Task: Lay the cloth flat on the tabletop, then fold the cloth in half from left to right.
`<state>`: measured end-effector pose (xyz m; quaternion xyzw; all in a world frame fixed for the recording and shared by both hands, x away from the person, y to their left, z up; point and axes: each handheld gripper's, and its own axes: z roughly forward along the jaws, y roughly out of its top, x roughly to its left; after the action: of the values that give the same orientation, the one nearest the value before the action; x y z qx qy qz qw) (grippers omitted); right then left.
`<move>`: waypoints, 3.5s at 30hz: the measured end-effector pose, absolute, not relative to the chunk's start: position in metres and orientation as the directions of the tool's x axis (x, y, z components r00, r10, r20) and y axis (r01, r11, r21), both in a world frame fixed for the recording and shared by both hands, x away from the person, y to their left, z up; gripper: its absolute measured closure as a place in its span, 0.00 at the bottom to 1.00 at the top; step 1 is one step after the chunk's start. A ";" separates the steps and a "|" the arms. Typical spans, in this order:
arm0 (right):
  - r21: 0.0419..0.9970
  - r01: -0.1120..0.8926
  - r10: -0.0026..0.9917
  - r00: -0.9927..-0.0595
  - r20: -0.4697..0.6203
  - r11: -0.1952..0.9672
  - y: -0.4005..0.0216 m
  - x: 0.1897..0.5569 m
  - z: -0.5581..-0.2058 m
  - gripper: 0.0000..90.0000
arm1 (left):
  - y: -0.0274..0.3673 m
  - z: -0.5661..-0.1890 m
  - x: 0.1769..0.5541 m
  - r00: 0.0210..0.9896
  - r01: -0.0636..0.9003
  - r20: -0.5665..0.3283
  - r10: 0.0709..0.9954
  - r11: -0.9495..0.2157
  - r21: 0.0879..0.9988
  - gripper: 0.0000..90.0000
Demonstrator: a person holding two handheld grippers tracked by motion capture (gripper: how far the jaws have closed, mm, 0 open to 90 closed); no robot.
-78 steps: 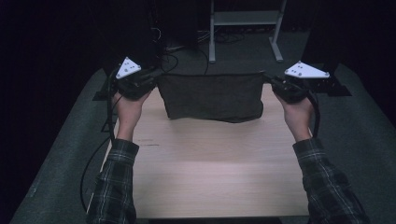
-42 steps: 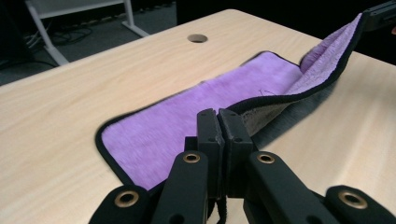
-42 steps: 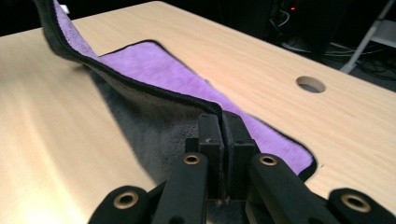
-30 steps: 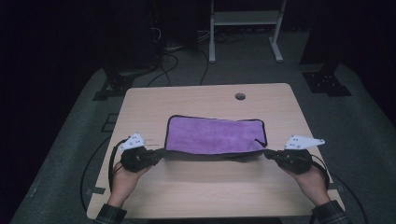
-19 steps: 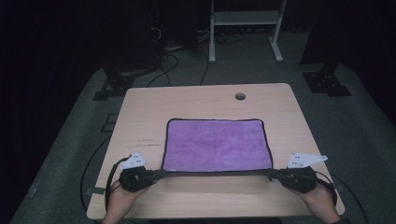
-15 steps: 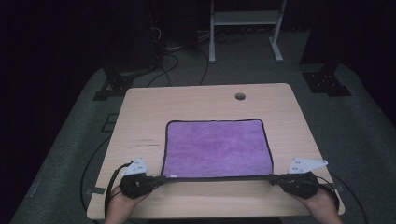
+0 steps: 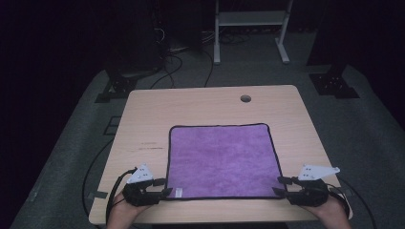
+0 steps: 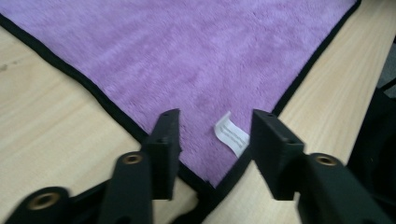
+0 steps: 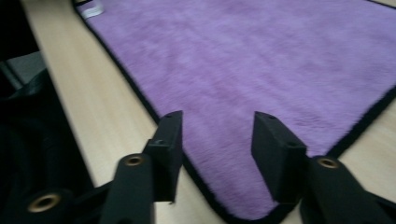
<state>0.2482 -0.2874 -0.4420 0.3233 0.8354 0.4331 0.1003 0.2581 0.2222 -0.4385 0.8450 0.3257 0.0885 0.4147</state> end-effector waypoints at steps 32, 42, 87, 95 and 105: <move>0.689 0.665 0.916 -0.401 0.004 0.288 -0.343 0.347 -0.484 0.02 | 0.211 -0.454 0.355 0.642 0.511 -0.011 0.767 -0.418 0.751 0.00; 0.714 0.646 0.917 -0.399 0.013 0.270 -0.344 0.347 -0.488 0.01 | 0.218 -0.464 0.377 0.580 0.554 0.021 0.814 -0.414 0.722 0.01; 0.716 0.640 0.911 -0.412 0.012 0.280 -0.344 0.346 -0.488 0.01 | 0.209 -0.466 0.372 0.600 0.594 -0.047 0.799 -0.406 0.695 0.97; 0.714 0.642 0.910 -0.413 0.015 0.279 -0.344 0.345 -0.488 0.01 | 0.223 -0.459 0.373 0.585 0.605 -0.079 0.807 -0.370 0.705 0.97; 0.715 0.641 0.910 -0.415 0.015 0.280 -0.344 0.345 -0.488 0.01 | 0.250 -0.452 0.375 0.540 0.630 -0.097 0.836 -0.325 0.706 0.97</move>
<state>0.3451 -0.3440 -0.4880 0.5011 0.7736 0.3299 0.2040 0.3748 0.2501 -0.4522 0.8010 0.4575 0.1442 0.3582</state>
